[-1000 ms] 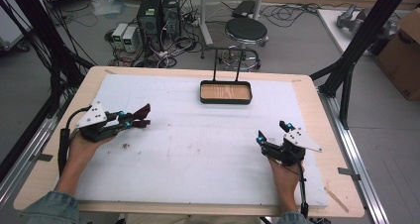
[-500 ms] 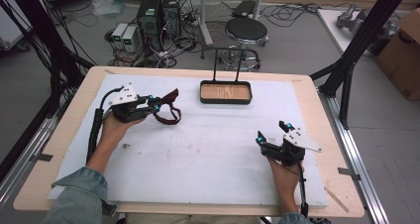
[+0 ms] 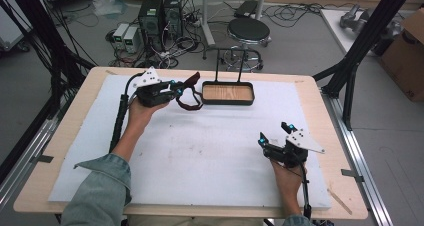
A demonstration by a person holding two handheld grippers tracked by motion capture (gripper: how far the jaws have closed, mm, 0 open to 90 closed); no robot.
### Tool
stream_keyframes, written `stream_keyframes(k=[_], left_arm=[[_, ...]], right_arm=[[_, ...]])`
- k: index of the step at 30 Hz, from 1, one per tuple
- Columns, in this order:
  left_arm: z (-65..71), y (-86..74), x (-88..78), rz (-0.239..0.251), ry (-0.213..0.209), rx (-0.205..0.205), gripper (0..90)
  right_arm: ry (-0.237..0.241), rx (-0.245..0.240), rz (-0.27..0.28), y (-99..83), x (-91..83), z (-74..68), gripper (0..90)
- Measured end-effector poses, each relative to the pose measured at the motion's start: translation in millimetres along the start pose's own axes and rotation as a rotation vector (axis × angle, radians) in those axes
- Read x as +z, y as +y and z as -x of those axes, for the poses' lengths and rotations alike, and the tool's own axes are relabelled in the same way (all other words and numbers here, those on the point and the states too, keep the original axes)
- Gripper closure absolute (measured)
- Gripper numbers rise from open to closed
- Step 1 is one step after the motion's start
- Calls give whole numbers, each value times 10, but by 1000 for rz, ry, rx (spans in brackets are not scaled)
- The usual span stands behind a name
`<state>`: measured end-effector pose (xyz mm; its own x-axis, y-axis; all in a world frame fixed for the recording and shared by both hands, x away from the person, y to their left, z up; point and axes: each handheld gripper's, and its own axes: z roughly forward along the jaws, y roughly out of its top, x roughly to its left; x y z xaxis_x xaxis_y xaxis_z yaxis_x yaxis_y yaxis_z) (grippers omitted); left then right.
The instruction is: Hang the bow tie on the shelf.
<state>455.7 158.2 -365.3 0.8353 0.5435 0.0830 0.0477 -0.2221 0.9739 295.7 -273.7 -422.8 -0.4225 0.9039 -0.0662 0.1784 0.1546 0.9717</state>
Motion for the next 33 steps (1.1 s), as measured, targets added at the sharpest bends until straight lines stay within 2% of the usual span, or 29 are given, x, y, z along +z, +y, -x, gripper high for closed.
stream_keyframes(k=[7, 14, 18, 22, 24, 29, 33], left_arm=[[-133, 89, 142, 72, 19, -61, 759], [-223, 247, 265, 123, 54, -81, 760], [-218, 334, 377, 133, 57, -76, 759], [-234, 384, 443, 160, 54, -90, 759], [-241, 406, 470, 171, 74, -90, 759], [-278, 430, 578, 170, 87, -116, 759], [-295, 428, 677, 147, 114, -122, 758]], right_arm=[[6, -3, 4, -1, 4, 4, 155], [10, 1, 1, -3, 6, 7, 155], [9, -1, 4, -3, 9, 12, 155], [16, 6, 1, -3, 10, 8, 155], [17, 6, 2, -4, 10, 8, 155], [17, 8, -1, -4, 11, 8, 155], [22, 6, 1, -5, 14, 11, 155]])
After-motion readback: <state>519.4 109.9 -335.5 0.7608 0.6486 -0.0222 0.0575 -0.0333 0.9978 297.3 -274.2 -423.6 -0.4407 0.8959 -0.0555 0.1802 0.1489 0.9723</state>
